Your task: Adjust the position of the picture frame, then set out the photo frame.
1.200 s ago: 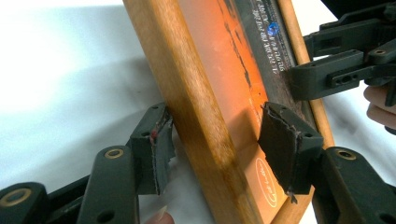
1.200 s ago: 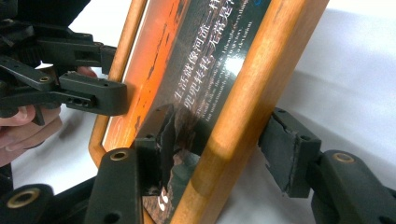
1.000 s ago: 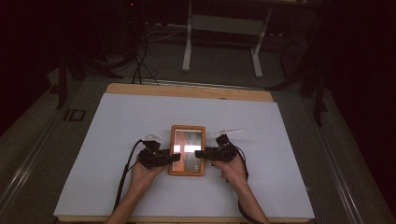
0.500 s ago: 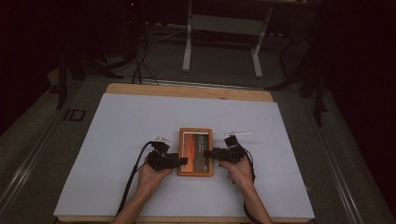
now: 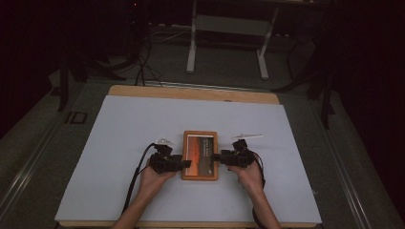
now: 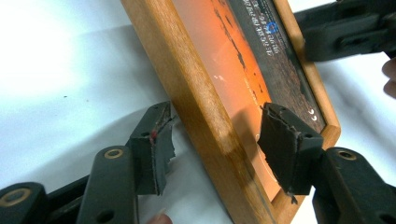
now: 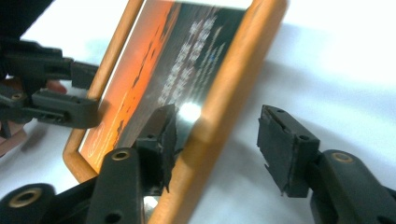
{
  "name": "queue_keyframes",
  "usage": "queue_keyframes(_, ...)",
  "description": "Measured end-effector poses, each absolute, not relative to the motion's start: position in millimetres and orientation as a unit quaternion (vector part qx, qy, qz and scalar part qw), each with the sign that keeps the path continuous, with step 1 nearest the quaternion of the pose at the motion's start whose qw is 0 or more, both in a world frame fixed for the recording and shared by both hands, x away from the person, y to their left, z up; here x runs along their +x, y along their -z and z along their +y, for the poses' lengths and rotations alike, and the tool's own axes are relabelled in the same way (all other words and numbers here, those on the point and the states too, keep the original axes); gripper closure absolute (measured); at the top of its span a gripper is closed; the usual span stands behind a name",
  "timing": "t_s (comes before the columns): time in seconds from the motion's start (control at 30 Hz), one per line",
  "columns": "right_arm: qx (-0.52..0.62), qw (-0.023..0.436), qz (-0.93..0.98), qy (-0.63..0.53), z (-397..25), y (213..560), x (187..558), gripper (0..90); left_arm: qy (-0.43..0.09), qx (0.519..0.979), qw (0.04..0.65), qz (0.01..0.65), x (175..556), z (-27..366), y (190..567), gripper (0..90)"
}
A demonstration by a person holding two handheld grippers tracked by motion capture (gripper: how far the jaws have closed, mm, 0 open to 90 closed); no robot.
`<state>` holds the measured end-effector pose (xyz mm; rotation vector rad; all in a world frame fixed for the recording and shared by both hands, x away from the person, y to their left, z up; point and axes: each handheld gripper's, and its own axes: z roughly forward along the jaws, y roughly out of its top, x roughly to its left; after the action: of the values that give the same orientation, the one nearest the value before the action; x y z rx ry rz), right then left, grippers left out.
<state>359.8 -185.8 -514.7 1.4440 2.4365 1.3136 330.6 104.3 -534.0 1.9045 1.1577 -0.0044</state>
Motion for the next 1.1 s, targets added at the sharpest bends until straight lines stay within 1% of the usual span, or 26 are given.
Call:
queue_keyframes(0.1,0.467,0.020,0.775,-0.426,-192.6,510.7,359.1,44.7,-0.002,0.766,0.441,0.468,330.1,107.0,532.9,42.4)
queue_keyframes(0.2,0.470,0.040,0.768,-0.433,-203.2,505.5,358.1,44.2,-0.018,0.765,0.444,0.467,329.3,112.9,530.5,42.1)
queue_keyframes(0.23,0.470,0.040,0.768,-0.433,-203.2,505.5,358.1,44.2,-0.018,0.765,0.444,0.467,329.3,112.9,530.5,42.1)
queue_keyframes(0.27,0.470,0.056,0.770,-0.428,-205.8,503.8,357.7,44.3,-0.023,0.764,0.445,0.466,328.8,114.9,529.4,42.1)
queue_keyframes(0.43,0.471,0.073,0.770,-0.425,-208.4,500.7,356.6,44.6,-0.045,0.756,0.451,0.472,324.4,124.0,523.2,42.1)
queue_keyframes(0.47,0.468,0.087,0.772,-0.421,-208.0,498.5,355.4,44.3,-0.057,0.751,0.455,0.475,322.7,127.2,520.9,42.1)
queue_keyframes(0.53,0.463,0.094,0.776,-0.419,-207.5,497.2,354.8,43.5,-0.061,0.749,0.457,0.477,321.9,129.6,519.6,42.2)
queue_keyframes(0.57,0.452,0.111,0.784,-0.410,-205.6,495.2,353.8,42.1,-0.062,0.746,0.459,0.478,321.6,130.4,519.3,42.2)
queue_keyframes(0.63,0.446,0.120,0.789,-0.406,-204.3,494.3,353.3,41.6,-0.062,0.746,0.459,0.478,321.4,131.4,519.2,42.2)
queue_keyframes(0.67,0.441,0.128,0.792,-0.402,-203.0,493.4,352.7,41.2,-0.068,0.745,0.459,0.479,320.6,133.6,518.8,42.2)
queue_keyframes(0.7,0.430,0.148,0.798,-0.396,-199.8,490.3,350.7,40.5,-0.070,0.745,0.459,0.480,320.4,133.9,518.6,42.1)
queue_keyframes(0.77,0.424,0.158,0.800,-0.395,-197.8,488.5,349.6,40.4,-0.073,0.744,0.459,0.479,319.6,134.2,518.3,42.1)
queue_keyframes(0.93,0.414,0.174,0.804,-0.390,-196.3,484.1,346.9,42.0,-0.080,0.753,0.453,0.471,316.6,131.2,517.8,42.1)
queue_keyframes(1.1,0.418,0.175,0.796,-0.400,-196.4,477.7,347.5,45.4,-0.082,0.757,0.453,0.464,314.1,126.7,517.8,42.2)
